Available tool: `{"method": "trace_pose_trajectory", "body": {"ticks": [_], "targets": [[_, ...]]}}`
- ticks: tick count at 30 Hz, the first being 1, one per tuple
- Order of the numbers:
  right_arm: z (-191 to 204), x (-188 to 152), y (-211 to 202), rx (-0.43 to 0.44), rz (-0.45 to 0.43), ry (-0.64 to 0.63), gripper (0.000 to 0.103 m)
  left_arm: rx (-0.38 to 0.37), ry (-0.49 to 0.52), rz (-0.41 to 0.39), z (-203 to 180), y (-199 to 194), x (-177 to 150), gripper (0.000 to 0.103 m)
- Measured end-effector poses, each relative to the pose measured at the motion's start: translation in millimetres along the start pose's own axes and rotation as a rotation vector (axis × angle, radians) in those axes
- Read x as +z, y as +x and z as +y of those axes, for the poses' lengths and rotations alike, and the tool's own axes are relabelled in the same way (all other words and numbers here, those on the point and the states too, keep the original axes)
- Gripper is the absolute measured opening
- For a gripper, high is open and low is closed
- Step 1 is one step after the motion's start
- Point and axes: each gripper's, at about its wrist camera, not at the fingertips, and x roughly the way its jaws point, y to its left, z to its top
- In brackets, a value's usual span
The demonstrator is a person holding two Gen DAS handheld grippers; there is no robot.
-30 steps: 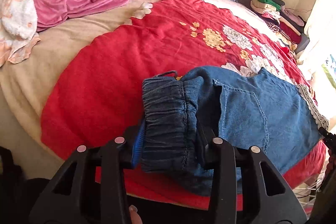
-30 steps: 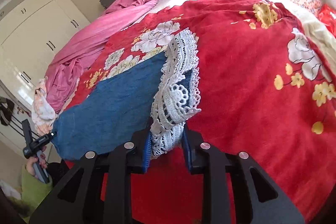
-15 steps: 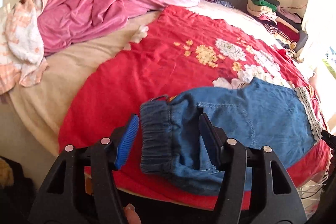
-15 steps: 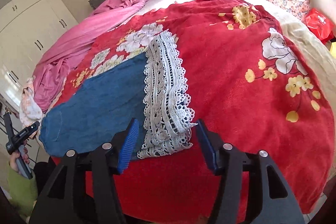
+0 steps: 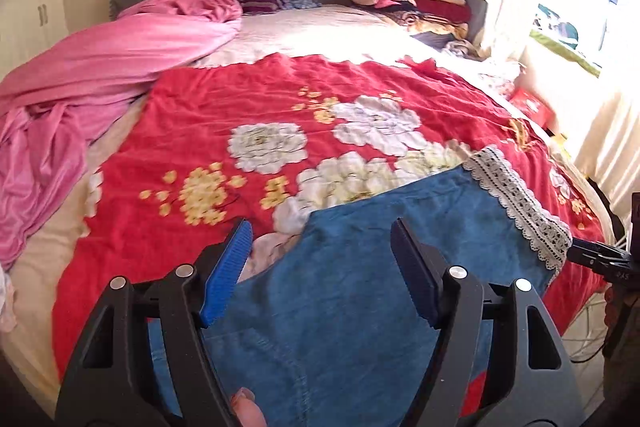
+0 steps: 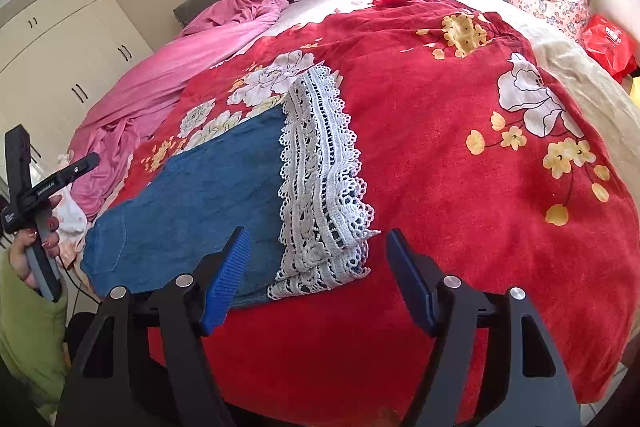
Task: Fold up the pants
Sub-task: 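Grasp the lace-trimmed leg edge with the left gripper while the right gripper grasps the lace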
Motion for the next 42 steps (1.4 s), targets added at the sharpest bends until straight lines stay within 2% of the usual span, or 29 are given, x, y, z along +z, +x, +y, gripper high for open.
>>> {"method": "trace_pose_trajectory", "body": {"ticks": [5,15,16,18,20,21,24,25,27,29,31,32,34,37,42], "targets": [[-2.9,0.9,6.9,0.016,0.002,0.013,0.069,-0.106,0.074,0.059,-47.6,43.8,25.8,0.068],[1.1,2.1,30.8,0.053,0.010,0.050,0.068,-0.278,0.240,0.185,-119.2,141.8,58.9,0.067],[1.2,2.3,32.1,0.056,0.008,0.056,0.068,-0.308,0.253,0.206,-124.2,151.9,59.4,0.064],[2.0,3.6,34.8,0.077,0.008,0.069,0.052,-0.361,0.266,0.236,-131.4,167.7,59.2,0.063],[1.7,4.3,37.5,0.091,0.012,0.073,0.044,-0.415,0.253,0.259,-133.0,182.4,59.4,0.060],[1.4,4.8,38.7,0.096,0.013,0.074,0.040,-0.434,0.247,0.269,-132.3,189.1,59.2,0.060],[-0.8,7.6,43.0,0.111,0.017,0.081,0.040,-0.475,0.218,0.339,-128.2,213.4,53.2,0.059],[-1.7,8.9,44.8,0.116,0.016,0.086,0.040,-0.492,0.212,0.340,-128.0,217.0,51.1,0.059],[-3.2,11.7,50.0,0.118,0.017,0.090,0.030,-0.545,0.196,0.335,-129.6,218.0,49.7,0.057],[-3.9,13.6,55.6,0.133,0.021,0.101,0.024,-0.578,0.185,0.342,-133.3,217.2,49.1,0.046],[-0.7,15.4,60.1,0.137,0.027,0.103,0.022,-0.580,0.203,0.338,-139.0,214.4,46.6,0.028],[3.4,16.2,60.4,0.139,0.025,0.094,0.022,-0.573,0.217,0.330,-142.6,211.9,45.3,0.024],[13.9,18.0,57.8,0.143,0.011,0.064,0.021,-0.528,0.230,0.312,-148.1,207.6,42.7,0.021],[28.5,21.1,50.6,0.152,-0.013,0.032,0.020,-0.507,0.206,0.307,-146.9,203.0,43.8,0.013],[56.6,29.2,39.3,0.157,-0.034,-0.047,0.020,-0.602,0.116,0.252,-123.0,179.7,51.3,0.007]]}}
